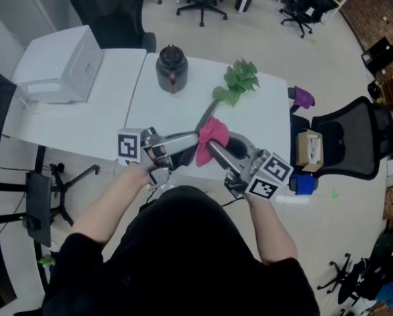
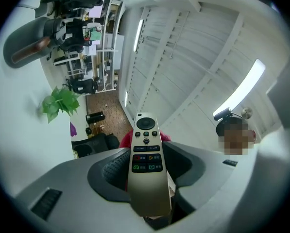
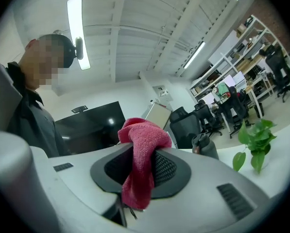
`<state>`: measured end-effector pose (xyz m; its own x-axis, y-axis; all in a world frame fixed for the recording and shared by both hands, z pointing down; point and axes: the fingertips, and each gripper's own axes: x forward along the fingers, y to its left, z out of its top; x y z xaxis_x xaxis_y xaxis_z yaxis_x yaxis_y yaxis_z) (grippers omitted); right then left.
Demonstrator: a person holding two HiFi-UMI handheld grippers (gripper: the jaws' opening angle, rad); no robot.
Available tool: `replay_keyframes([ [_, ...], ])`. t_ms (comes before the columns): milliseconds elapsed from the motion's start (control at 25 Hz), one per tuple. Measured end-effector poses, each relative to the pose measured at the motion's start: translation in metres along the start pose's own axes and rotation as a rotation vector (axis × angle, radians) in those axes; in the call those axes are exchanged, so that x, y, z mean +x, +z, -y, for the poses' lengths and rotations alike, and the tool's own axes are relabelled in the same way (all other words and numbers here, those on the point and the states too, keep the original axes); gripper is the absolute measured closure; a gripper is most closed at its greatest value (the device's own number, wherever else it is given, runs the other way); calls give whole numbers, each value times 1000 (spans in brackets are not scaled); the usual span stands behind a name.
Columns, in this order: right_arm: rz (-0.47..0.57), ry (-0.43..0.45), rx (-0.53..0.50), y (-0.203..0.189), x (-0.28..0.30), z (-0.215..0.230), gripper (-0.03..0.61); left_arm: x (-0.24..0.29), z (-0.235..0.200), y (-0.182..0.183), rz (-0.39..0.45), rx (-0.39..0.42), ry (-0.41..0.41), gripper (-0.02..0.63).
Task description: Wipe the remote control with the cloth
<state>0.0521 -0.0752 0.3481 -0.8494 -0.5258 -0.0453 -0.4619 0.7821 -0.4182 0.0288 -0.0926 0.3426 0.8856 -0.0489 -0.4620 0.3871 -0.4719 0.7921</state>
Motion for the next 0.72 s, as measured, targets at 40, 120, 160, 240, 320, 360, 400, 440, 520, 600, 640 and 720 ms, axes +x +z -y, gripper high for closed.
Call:
replay_keyframes([
  [40, 20, -16, 1, 6, -4, 5, 485, 0, 0, -6, -31, 2, 3, 405],
  [120, 71, -53, 5, 20, -12, 16, 485, 1, -1, -16, -87, 11, 8, 405],
  [160, 99, -73, 5, 28, -16, 22, 485, 1, -2, -21, -109, 15, 13, 405],
  [240, 141, -108, -2, 39, -23, 30, 485, 0, -5, -29, -139, 17, 23, 405],
  [320, 147, -118, -6, 41, -26, 32, 485, 0, -7, -33, -151, 31, 35, 405],
  [360, 146, -123, -8, 40, -28, 33, 485, 0, -9, -32, -151, 58, 51, 405],
  [400, 148, -137, -15, 40, -29, 33, 485, -2, -14, -30, -146, 100, 82, 405],
  [440, 152, -162, -31, 40, -32, 34, 485, -5, -21, -26, -137, 162, 134, 405],
  [520, 138, -242, -99, 38, -39, 38, 485, -22, -43, -11, -102, 328, 313, 405],
  [600, 75, -332, -194, 27, -45, 44, 485, -56, -76, 8, -73, 490, 591, 405],
  [640, 31, -371, -238, 18, -48, 46, 485, -80, -95, 16, -66, 553, 751, 405],
  [720, -56, -431, -298, -3, -53, 51, 485, -135, -126, 31, -57, 637, 1059, 405],
])
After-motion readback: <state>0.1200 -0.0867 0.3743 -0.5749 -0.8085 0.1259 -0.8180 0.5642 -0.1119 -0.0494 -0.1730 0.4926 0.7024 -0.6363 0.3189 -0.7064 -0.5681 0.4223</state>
